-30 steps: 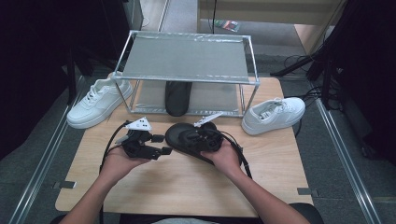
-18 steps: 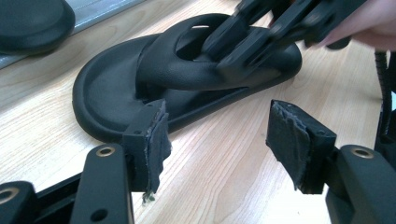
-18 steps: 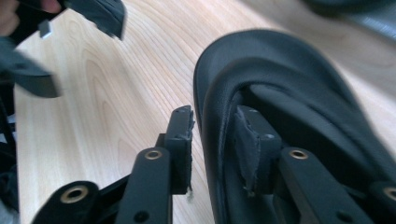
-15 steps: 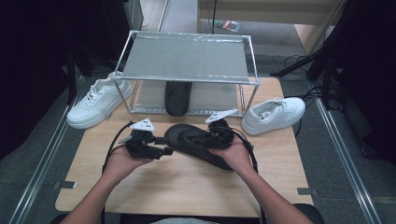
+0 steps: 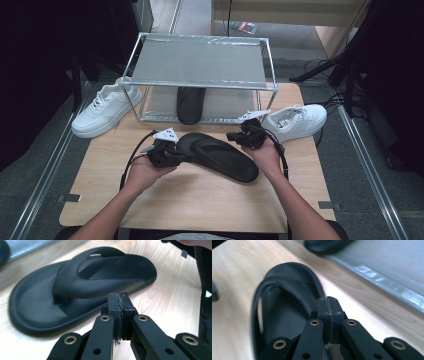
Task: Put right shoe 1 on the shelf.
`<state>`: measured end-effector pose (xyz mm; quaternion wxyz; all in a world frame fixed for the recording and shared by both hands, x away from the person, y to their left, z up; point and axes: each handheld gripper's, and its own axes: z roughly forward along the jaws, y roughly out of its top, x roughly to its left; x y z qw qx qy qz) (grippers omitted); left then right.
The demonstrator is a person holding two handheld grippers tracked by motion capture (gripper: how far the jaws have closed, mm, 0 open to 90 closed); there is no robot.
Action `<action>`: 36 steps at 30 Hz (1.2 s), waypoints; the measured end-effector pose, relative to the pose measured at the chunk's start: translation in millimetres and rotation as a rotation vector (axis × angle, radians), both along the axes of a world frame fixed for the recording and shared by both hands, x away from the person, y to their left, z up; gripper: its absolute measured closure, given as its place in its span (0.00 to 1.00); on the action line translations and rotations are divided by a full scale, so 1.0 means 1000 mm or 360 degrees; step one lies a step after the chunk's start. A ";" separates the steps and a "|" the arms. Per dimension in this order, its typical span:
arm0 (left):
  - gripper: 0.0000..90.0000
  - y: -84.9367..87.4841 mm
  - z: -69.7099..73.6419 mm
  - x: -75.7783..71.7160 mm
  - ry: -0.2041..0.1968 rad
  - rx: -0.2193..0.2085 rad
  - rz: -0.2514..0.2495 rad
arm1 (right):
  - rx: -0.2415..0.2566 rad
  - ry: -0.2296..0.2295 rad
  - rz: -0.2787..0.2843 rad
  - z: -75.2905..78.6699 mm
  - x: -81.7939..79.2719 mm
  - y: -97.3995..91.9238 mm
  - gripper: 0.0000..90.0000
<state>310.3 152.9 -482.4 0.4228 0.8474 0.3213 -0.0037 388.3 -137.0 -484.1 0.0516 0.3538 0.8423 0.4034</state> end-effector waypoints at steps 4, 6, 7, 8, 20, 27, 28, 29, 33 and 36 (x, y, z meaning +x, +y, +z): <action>1.00 -0.007 -0.005 0.002 0.0000 0.0041 -0.0010 | -0.0017 0.0031 -0.0023 -0.006 0.004 0.000 1.00; 1.00 -0.009 -0.007 0.004 0.0007 0.0050 -0.0011 | -0.0066 0.0055 -0.0017 -0.012 0.002 0.003 1.00; 1.00 -0.009 -0.008 0.005 0.0020 0.0046 -0.0012 | -0.0059 0.0050 -0.0024 -0.013 0.002 0.003 1.00; 1.00 -0.009 -0.008 0.005 0.0020 0.0046 -0.0012 | -0.0059 0.0050 -0.0024 -0.013 0.002 0.003 1.00; 1.00 -0.014 -0.018 0.014 0.0076 0.0099 -0.0013 | -0.0047 0.0075 -0.0020 -0.014 -0.009 0.004 1.00; 1.00 -0.013 -0.019 0.020 0.0101 0.0082 -0.0019 | -0.0013 0.0120 -0.0030 -0.015 -0.016 -0.003 1.00; 1.00 -0.013 -0.019 0.020 0.0101 0.0092 -0.0023 | -0.0013 0.0123 -0.0031 -0.014 -0.017 -0.003 1.00; 1.00 -0.013 -0.019 0.020 0.0101 0.0092 -0.0023 | -0.0014 0.0130 -0.0028 -0.014 -0.019 -0.004 1.00; 1.00 -0.012 -0.018 0.023 0.0124 0.0083 -0.0037 | -0.0013 0.0137 -0.0035 -0.014 -0.026 -0.006 1.00; 1.00 -0.012 -0.019 0.026 0.0124 0.0085 -0.0053 | -0.0002 0.0143 -0.0040 -0.015 -0.032 -0.007 1.00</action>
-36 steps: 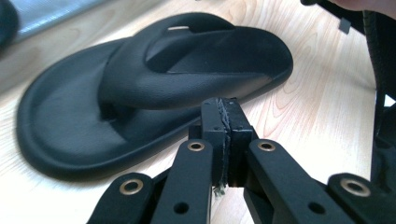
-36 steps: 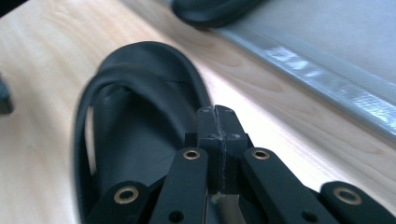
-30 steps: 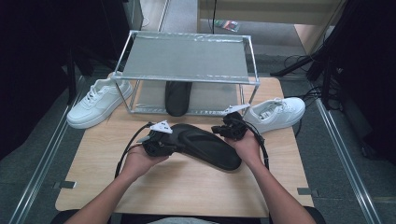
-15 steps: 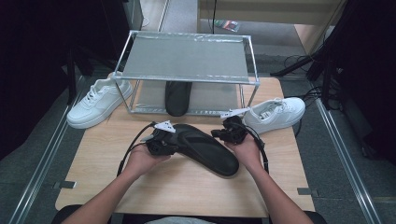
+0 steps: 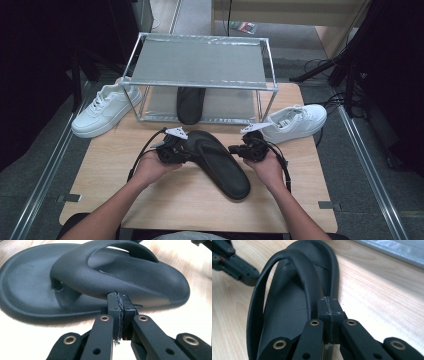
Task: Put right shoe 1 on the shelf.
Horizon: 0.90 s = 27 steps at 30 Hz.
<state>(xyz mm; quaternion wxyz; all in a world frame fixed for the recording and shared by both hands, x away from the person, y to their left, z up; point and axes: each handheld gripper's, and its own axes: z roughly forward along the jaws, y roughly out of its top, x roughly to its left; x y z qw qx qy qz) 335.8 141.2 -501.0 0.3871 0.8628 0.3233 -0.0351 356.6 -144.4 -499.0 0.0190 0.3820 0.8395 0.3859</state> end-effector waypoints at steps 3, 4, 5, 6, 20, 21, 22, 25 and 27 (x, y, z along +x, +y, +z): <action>1.00 0.000 0.001 0.002 0.0010 0.0006 -0.0008 | 0.0011 0.0007 -0.0015 -0.001 -0.007 -0.002 1.00; 1.00 0.000 0.001 0.003 0.0008 0.0011 -0.0012 | 0.0013 0.0008 -0.0018 -0.001 -0.009 -0.002 1.00; 1.00 0.000 0.001 0.003 0.0009 0.0017 -0.0016 | 0.0012 0.0007 -0.0020 -0.001 -0.012 -0.002 1.00; 1.00 0.000 0.001 0.004 0.0009 0.0015 -0.0016 | 0.0010 0.0008 -0.0022 -0.001 -0.014 -0.002 1.00; 1.00 -0.004 0.002 0.012 0.0023 0.0014 -0.0032 | -0.0003 0.0016 -0.0059 0.000 -0.038 -0.002 1.00; 1.00 -0.004 0.001 0.012 0.0025 0.0010 -0.0035 | -0.0006 0.0025 -0.0066 0.000 -0.042 -0.001 1.00; 1.00 -0.004 0.001 0.013 0.0027 0.0007 -0.0040 | -0.0004 0.0022 -0.0069 0.000 -0.043 -0.001 1.00; 1.00 -0.005 0.001 0.014 0.0035 -0.0004 -0.0040 | -0.0002 0.0024 -0.0070 0.000 -0.048 -0.001 1.00; 1.00 -0.006 0.001 0.014 0.0032 -0.0001 -0.0042 | -0.0009 0.0015 -0.0071 0.000 -0.049 -0.001 1.00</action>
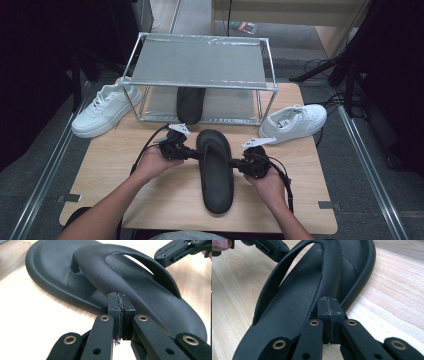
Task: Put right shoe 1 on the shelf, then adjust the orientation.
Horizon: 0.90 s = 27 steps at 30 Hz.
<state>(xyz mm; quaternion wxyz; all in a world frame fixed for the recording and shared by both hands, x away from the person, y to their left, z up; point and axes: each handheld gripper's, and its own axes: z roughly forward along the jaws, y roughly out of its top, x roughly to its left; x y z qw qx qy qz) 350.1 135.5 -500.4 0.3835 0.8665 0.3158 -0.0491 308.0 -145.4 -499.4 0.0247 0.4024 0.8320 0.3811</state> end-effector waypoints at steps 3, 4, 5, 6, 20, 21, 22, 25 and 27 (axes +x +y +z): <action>0.99 0.000 0.001 0.002 -0.0005 0.0003 -0.0007 | 0.0002 -0.0004 -0.0013 0.000 0.000 -0.001 0.99; 0.97 0.000 0.001 0.002 -0.0009 0.0012 -0.0003 | 0.0011 -0.0023 -0.0018 0.001 -0.001 -0.001 1.00; 0.96 0.000 0.001 0.002 -0.0009 0.0012 -0.0003 | 0.0023 -0.0027 -0.0027 0.003 -0.002 -0.001 0.99; 0.95 0.001 0.002 0.002 -0.0009 0.0012 -0.0005 | 0.0033 -0.0054 -0.0034 0.005 -0.003 -0.001 0.99; 0.74 0.017 0.020 0.002 -0.0066 -0.0025 0.0035 | 0.0130 -0.0147 -0.0090 0.003 -0.006 0.011 0.65; 0.74 0.018 0.022 0.002 -0.0075 -0.0027 0.0039 | 0.0130 -0.0147 -0.0090 0.003 -0.006 0.011 0.65; 0.68 0.021 0.024 0.002 -0.0081 -0.0032 0.0038 | 0.0122 -0.0145 -0.0094 0.001 -0.006 0.013 0.64; 0.62 0.024 0.028 0.003 -0.0078 -0.0035 0.0048 | 0.0101 -0.0139 -0.0094 -0.002 -0.005 0.015 0.63; 0.58 0.026 0.030 0.002 -0.0088 -0.0034 0.0061 | 0.0080 -0.0145 -0.0107 -0.005 -0.004 0.017 0.63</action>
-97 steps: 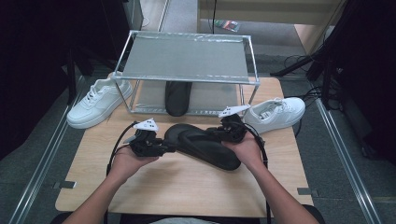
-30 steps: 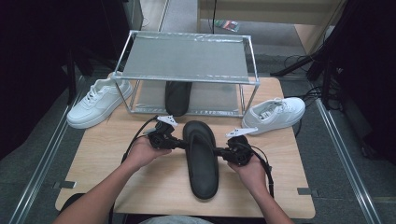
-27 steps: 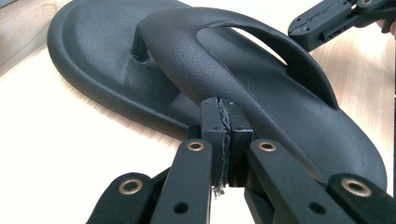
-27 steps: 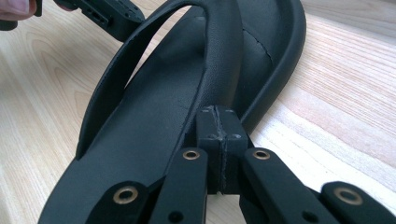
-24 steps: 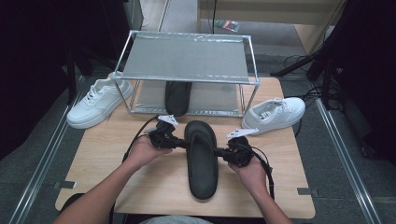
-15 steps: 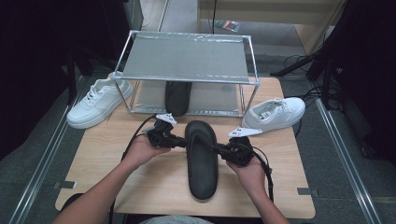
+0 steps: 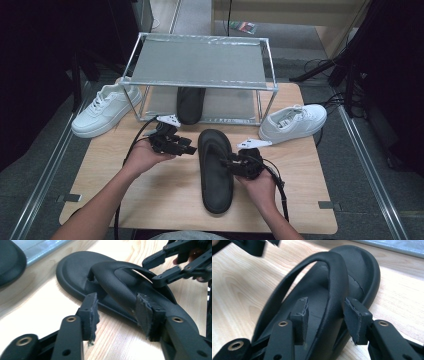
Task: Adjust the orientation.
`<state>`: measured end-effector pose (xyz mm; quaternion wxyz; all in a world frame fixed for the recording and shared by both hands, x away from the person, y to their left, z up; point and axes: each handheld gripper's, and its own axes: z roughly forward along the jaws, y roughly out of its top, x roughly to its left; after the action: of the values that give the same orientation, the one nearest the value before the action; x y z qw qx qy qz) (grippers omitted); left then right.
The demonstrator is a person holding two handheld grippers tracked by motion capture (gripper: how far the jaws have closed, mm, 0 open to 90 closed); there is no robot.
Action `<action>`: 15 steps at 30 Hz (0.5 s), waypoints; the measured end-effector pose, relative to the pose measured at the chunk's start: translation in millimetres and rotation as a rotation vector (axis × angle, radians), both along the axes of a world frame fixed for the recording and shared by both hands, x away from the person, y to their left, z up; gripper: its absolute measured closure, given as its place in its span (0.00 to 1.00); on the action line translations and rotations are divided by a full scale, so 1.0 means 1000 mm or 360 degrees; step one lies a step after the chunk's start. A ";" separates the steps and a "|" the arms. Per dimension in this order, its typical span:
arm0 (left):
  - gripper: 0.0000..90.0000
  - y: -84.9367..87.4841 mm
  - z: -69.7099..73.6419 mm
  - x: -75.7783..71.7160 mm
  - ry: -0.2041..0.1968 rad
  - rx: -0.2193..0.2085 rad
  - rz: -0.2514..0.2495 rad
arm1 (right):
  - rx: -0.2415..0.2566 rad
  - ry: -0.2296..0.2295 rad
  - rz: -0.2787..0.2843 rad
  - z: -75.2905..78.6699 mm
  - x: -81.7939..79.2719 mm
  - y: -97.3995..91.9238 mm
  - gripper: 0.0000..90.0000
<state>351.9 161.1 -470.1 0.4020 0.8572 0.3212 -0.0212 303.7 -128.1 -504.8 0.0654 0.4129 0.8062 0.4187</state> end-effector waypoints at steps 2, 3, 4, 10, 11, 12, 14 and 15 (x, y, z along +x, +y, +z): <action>0.55 0.001 0.002 -0.001 -0.0009 -0.0002 -0.0004 | -0.0002 0.0023 -0.0023 -0.004 0.001 0.001 0.63; 0.54 0.002 0.004 -0.001 -0.0017 0.0018 -0.0012 | -0.0007 0.0023 -0.0027 -0.005 0.002 0.001 0.63; 0.53 0.002 0.004 -0.001 -0.0017 0.0018 -0.0012 | -0.0007 0.0023 -0.0027 -0.005 0.002 0.001 0.63; 0.50 0.004 0.011 0.003 -0.0046 -0.0001 0.0005 | -0.0027 0.0050 -0.0047 -0.014 0.007 0.006 0.69; 0.50 0.005 0.012 0.003 -0.0044 -0.0010 0.0009 | -0.0045 0.0037 -0.0062 -0.013 0.008 0.008 0.73; 0.50 0.006 0.013 0.003 -0.0045 -0.0019 0.0011 | -0.0040 0.0040 -0.0069 -0.012 0.008 0.008 0.75; 0.51 0.007 0.014 0.004 -0.0048 -0.0027 0.0017 | -0.0040 0.0038 -0.0078 -0.012 0.009 0.008 0.77; 0.51 0.007 0.016 0.006 -0.0044 -0.0022 0.0018 | -0.0040 0.0053 -0.0101 -0.012 0.009 0.008 0.80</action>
<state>358.3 168.0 -454.2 0.4126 0.8528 0.3201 -0.0093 312.9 -120.4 -516.3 0.0704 0.4444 0.7988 0.3993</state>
